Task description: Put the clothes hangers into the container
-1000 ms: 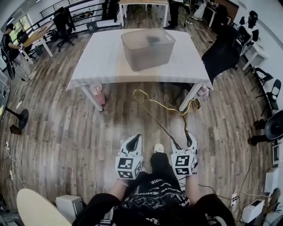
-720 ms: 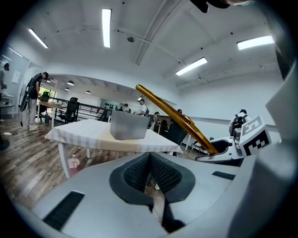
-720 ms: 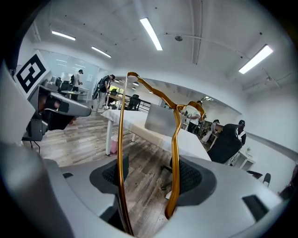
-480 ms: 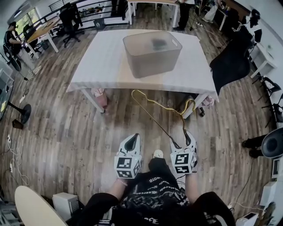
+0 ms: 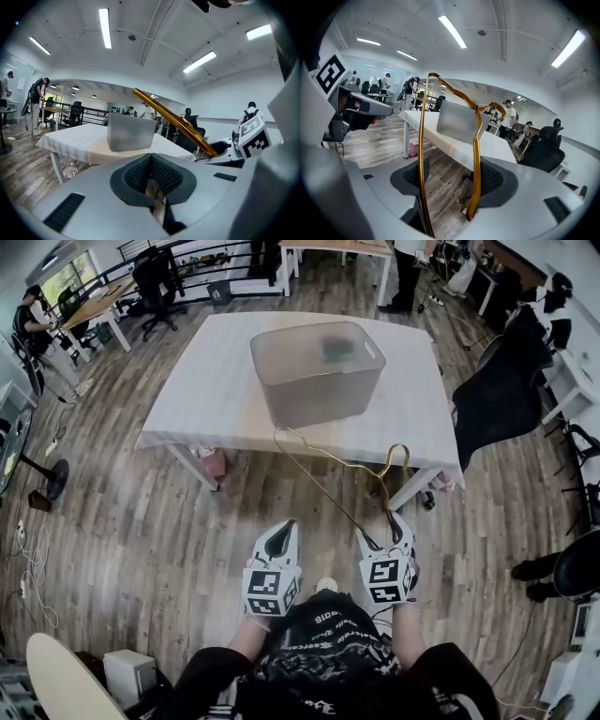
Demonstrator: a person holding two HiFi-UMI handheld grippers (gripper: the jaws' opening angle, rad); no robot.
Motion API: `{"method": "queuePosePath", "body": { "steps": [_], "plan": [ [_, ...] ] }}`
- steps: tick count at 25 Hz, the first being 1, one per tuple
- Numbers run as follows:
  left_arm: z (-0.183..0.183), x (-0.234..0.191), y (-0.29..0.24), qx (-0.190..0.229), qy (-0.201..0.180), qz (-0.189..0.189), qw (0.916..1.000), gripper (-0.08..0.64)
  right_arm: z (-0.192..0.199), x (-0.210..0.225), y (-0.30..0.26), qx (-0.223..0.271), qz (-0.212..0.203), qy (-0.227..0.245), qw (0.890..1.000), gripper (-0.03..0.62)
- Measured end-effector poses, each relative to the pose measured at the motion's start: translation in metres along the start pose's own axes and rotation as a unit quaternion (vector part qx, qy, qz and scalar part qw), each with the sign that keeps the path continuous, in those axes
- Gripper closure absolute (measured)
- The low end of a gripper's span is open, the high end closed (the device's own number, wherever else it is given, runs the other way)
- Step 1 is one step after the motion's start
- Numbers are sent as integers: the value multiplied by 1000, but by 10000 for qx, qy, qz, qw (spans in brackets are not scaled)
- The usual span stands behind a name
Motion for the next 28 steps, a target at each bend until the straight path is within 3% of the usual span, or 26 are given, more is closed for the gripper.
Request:
{"method": "queuePosePath", "body": {
  "steps": [9, 16, 21, 28],
  "plan": [
    [-5, 24, -78, -4, 33, -146, 9999, 540, 14, 67, -53, -22, -274, 162, 9995, 276],
    [-7, 19, -113, -95, 110, -174, 9997, 540, 17, 88, -81, -69, -390, 151, 9991, 276],
    [-15, 12, -147, -159, 502, -38, 9986, 540, 13, 108, -103, -117, -369, 198, 9991, 275],
    [-42, -32, -212, -53, 172, -93, 9998, 540, -8, 131, -167, -169, -299, 131, 9993, 273]
  ]
}}
Point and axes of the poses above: the fingertips, and each gripper's own axes: y backward along the fingers, x to its right, z out of its underside, the point moved 7 cm from there along y, backward along the fingers, and after that the axes turned 3 degrees about z, right-handed, at the moved point
